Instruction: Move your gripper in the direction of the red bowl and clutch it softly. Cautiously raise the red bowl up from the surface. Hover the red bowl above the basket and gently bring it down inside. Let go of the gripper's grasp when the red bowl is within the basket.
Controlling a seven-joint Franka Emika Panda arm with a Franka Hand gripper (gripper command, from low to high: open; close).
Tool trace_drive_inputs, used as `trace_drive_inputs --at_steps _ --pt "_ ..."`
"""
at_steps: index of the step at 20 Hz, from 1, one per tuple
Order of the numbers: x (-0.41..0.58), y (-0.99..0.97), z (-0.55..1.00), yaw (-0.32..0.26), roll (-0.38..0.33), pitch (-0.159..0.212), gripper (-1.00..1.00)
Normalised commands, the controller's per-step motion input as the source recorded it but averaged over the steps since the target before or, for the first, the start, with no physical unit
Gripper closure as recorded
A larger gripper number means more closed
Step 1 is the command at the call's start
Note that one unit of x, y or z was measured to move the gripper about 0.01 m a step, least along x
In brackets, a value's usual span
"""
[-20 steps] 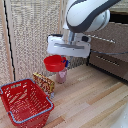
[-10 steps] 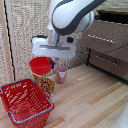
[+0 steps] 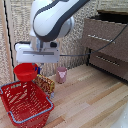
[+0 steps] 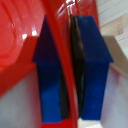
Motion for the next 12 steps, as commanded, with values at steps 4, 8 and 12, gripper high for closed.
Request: trace_drive_inputs --at_steps 4,8,12 --pt "0.0 0.53 -0.63 0.036 -0.135 0.028 1.0" --pt "0.17 0.16 -0.22 0.012 -0.055 0.0 -1.0" --pt "0.281 -0.02 0.36 0.036 0.005 0.066 -1.0"
